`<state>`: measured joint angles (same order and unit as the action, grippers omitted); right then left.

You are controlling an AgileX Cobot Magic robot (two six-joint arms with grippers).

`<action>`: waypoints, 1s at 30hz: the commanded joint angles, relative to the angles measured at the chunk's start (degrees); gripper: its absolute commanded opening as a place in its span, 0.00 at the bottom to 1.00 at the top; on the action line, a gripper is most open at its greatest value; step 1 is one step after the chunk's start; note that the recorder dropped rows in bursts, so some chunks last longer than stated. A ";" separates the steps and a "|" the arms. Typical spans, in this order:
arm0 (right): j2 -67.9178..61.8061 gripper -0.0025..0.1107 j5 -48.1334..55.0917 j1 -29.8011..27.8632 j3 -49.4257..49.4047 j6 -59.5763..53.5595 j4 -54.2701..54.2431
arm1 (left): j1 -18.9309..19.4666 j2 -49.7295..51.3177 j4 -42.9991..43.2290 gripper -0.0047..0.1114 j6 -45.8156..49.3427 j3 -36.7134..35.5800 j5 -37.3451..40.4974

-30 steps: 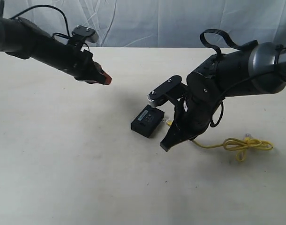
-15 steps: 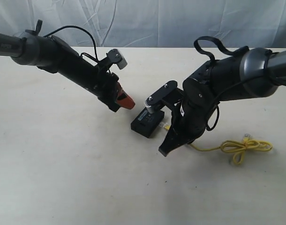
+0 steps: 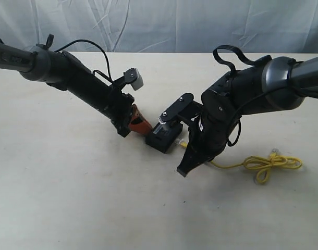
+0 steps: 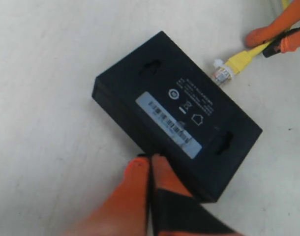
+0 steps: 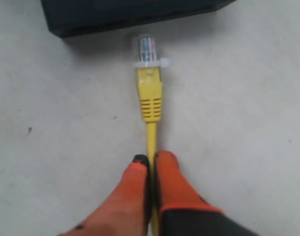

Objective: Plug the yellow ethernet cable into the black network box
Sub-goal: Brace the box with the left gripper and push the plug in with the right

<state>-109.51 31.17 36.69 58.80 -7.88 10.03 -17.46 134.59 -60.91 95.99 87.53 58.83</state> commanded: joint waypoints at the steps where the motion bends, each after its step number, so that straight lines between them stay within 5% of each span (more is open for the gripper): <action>1: -0.04 0.02 -1.05 -0.05 -0.14 -2.79 -0.08 | -0.35 0.08 -1.69 0.04 0.49 0.42 0.01; 30: -1.67 0.02 -2.53 -0.05 -0.14 -4.79 2.84 | -0.35 0.08 -1.69 0.04 0.52 0.42 -0.09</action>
<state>-110.30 28.98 36.69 58.80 -12.77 11.52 -17.46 134.59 -61.89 96.24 87.53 58.51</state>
